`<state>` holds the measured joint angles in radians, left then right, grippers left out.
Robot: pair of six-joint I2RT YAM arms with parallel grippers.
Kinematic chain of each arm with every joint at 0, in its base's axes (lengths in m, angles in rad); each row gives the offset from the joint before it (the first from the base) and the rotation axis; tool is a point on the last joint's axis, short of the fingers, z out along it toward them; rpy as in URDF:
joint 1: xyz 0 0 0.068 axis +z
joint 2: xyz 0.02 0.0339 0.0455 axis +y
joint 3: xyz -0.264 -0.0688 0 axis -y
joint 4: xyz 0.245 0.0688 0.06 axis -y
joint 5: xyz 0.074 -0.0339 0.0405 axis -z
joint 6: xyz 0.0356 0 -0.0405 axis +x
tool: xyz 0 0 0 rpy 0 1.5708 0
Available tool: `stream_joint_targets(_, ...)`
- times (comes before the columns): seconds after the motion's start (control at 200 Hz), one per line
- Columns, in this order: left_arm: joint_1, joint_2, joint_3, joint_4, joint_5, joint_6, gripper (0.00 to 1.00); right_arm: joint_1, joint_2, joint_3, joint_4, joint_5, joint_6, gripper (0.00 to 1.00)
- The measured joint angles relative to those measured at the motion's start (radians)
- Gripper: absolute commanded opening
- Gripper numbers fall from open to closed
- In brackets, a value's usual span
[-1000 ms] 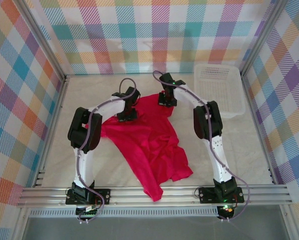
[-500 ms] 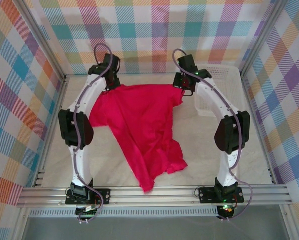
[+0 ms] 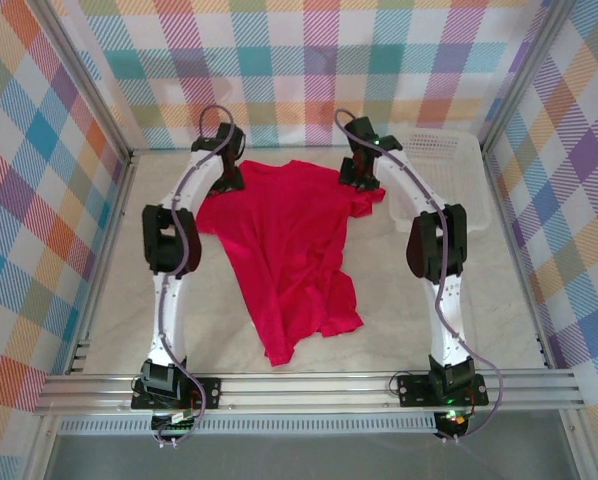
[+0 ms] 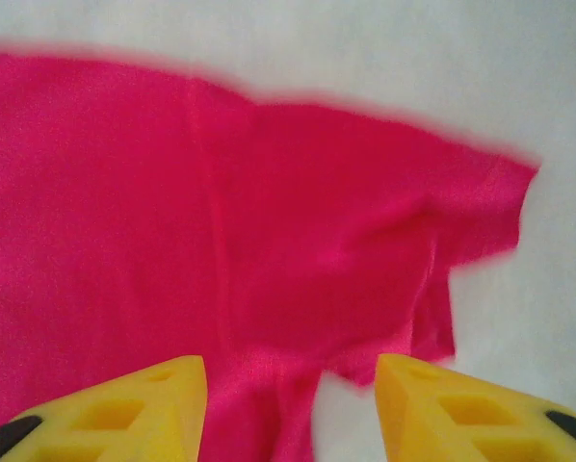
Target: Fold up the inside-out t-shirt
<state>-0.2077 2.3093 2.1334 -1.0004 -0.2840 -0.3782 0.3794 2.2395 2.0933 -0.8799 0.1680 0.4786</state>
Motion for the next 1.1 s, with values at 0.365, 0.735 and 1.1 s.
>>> stream_joint_targets(0.365, -0.124, -0.478, -0.786, 0.306, 0.224, -0.131, 0.65, 0.119, -0.292, -0.652, 0.299, -0.299, 0.13, 0.44)
stream_joint_targets(0.735, -0.026, -0.002, -0.254, 0.243, 0.208, -0.09, 0.62, 0.055, 0.01, -0.374, 0.337, -0.328, 0.161, 0.42)
stream_joint_targets(1.1, 0.016, -0.038, -0.18, 0.151, 0.135, -0.022, 0.62, 0.01, -0.01, -0.244, 0.209, -0.305, 0.077, 0.48)
